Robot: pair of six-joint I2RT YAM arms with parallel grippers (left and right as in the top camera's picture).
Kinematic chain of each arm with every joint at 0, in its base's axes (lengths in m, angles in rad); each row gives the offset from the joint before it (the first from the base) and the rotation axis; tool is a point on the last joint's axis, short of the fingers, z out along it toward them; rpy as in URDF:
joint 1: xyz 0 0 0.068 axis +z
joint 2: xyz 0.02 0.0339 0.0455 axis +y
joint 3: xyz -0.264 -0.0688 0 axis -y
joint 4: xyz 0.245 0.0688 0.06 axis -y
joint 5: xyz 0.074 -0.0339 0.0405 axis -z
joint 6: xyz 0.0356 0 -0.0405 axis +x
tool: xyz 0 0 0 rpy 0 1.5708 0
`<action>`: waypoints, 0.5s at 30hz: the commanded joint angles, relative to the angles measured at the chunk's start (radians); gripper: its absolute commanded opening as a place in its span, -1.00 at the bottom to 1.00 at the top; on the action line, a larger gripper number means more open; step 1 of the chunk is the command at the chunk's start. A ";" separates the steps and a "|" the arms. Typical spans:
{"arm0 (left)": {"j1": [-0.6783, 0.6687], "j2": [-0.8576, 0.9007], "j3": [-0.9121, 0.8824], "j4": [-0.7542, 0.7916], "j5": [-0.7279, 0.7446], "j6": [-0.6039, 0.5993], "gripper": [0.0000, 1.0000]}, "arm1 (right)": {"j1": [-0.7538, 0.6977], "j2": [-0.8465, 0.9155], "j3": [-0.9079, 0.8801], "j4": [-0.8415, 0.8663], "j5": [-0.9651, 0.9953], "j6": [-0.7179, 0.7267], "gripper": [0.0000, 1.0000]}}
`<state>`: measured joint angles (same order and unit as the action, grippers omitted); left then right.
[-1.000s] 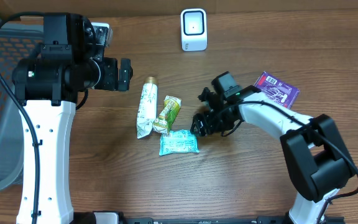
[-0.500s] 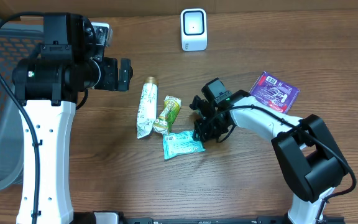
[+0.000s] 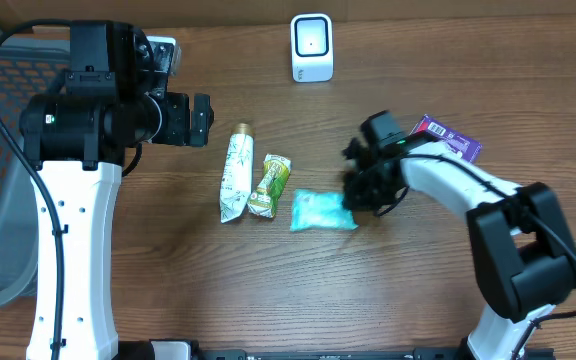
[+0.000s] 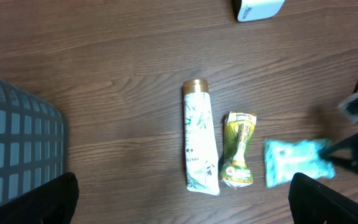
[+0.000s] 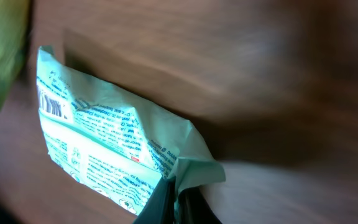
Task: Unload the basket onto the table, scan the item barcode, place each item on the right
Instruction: 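Move the right gripper to the mint-green wipes pack and grasp it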
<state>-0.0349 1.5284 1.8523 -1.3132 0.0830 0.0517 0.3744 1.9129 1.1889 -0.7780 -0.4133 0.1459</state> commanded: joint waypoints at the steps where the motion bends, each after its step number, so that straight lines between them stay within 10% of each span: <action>1: 0.002 0.003 0.008 0.001 0.011 -0.006 0.99 | -0.022 -0.035 -0.011 0.002 0.083 0.011 -0.73; 5: 0.002 0.003 0.008 0.001 0.011 -0.006 0.99 | -0.023 -0.035 -0.011 0.006 0.047 0.016 0.10; 15: 0.002 0.003 0.008 0.001 0.011 -0.006 0.99 | -0.022 -0.035 -0.080 0.121 -0.001 0.098 0.11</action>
<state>-0.0349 1.5284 1.8523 -1.3136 0.0830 0.0517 0.3485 1.9068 1.1572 -0.6979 -0.3946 0.2134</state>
